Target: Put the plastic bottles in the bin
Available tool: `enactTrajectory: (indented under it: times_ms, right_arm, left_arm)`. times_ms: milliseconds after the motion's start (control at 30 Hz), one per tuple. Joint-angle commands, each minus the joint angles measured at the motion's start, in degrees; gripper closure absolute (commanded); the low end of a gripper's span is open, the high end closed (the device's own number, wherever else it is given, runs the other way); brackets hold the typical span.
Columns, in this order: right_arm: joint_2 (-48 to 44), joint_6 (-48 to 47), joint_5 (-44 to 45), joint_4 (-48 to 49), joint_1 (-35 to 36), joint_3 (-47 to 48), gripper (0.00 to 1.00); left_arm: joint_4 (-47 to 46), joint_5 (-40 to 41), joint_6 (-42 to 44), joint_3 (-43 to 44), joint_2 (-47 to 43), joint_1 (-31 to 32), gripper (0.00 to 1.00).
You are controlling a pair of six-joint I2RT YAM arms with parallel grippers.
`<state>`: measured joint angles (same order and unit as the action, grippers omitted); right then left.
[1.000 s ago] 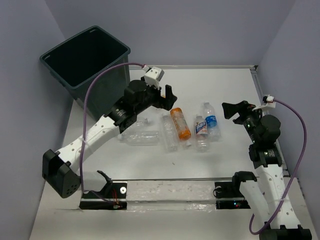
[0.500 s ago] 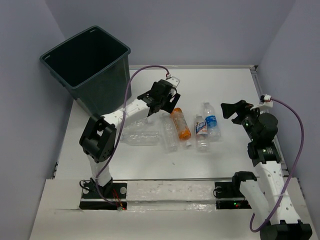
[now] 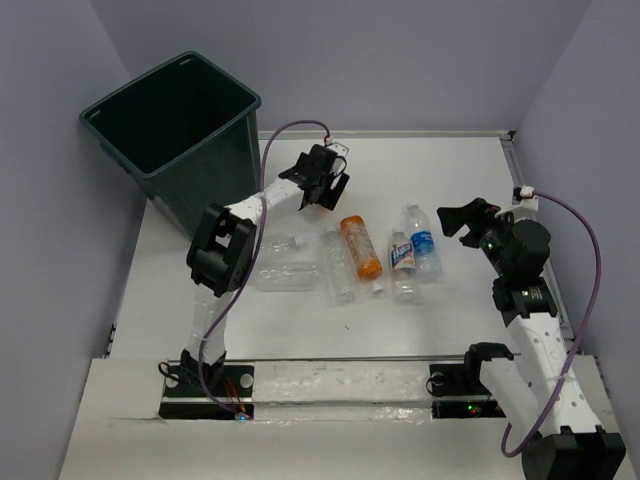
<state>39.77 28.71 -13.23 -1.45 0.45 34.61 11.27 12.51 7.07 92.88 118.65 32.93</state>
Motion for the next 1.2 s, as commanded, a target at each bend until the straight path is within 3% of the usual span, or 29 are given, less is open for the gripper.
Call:
enactTrajectory:
  times_ms: [0,133,300,533,633,667,800,1000,1167]
  right_arm:
    - [1.18,-0.49,-2.06,3.48,-0.18,0.99,0.12]
    - [1.54,-0.76,-2.41,3.65,-0.18,1.07,0.13]
    - [1.63,-0.85,-2.24,3.91,-0.18,0.81,0.14]
    - [3.03,-1.02,-1.97,4.09,-0.18,0.81,0.12]
    - [3.65,-1.11,-2.67,4.0,-0.18,0.98,0.11]
    - [3.82,-1.2,-2.67,4.09,-0.18,0.99,0.11]
    - [4.26,-1.37,-3.02,4.18,-0.18,1.07,0.11]
    - [7.16,-2.43,-1.62,4.18,-0.18,1.16,0.11]
    - [11.99,-3.57,1.01,2.86,-0.18,2.13,0.27]
  left_arm:
    - [2.97,-1.87,1.9,6.08,3.33,0.3,0.01]
    - [2.71,-2.84,1.63,7.75,5.71,0.21,0.05]
    - [1.74,-2.76,1.37,8.98,7.12,-0.49,0.31]
    - [1.65,-5.83,0.49,9.34,8.26,-1.81,0.32]
    - [1.92,-5.83,0.23,9.51,8.88,-1.73,0.49]
    - [2.0,-5.92,0.22,9.6,8.62,-1.81,0.5]
    - [-0.01,-8.29,-2.05,10.21,1.88,-1.81,0.55]
    - [-5.02,-11.37,-6.62,9.86,-12.72,-1.81,0.56]
    - [-9.24,-8.13,-12.69,7.14,-26.44,-2.69,0.56]
